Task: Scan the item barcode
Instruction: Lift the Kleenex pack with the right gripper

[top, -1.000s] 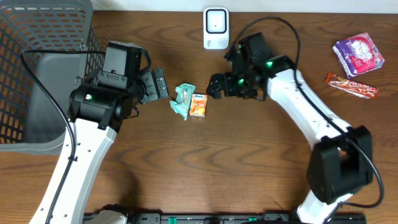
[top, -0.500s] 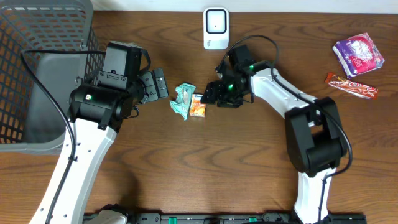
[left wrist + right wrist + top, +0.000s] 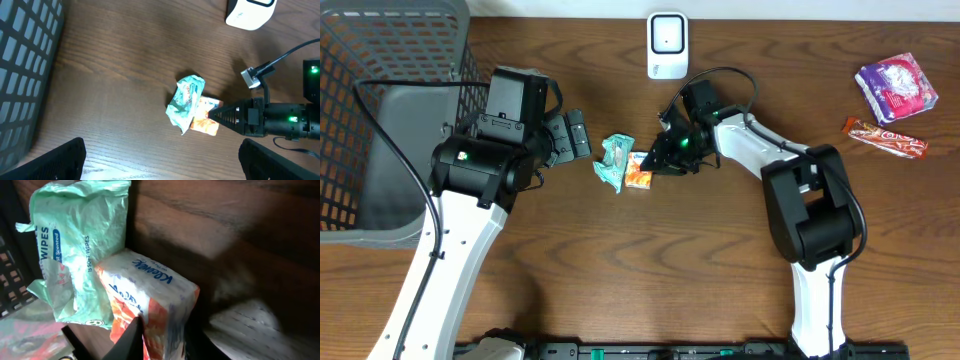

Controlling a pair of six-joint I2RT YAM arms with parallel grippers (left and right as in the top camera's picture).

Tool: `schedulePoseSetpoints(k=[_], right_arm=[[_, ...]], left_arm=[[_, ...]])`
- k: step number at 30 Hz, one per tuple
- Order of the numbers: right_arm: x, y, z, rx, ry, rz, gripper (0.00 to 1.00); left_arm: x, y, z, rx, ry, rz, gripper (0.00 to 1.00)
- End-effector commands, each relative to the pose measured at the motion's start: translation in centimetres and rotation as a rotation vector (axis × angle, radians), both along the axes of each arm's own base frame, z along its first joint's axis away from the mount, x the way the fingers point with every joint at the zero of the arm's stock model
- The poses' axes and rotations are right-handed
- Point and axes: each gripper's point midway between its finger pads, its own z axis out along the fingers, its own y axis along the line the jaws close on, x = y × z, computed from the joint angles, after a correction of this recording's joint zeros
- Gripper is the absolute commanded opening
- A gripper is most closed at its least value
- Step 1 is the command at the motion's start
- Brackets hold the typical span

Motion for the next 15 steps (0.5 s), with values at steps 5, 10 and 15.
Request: schedulePoseSetpoints(k=[5,10,15], right_arm=[[-0.4,0.7,-0.9,0.03,0.046,-0.012,0.33],[-0.3,0.7,-1.2,0.009,0.057,-0.035,0.42],[-0.5,0.7,-2.0,-0.055,0.042,-0.043,0.36]], left_arm=[[0.0,0.3,0.0,0.022,-0.001,0.004,0.98],[0.0,0.3,0.0,0.022,-0.002,0.004,0.98],[0.0,0.3,0.0,0.022,-0.002,0.004,0.98]])
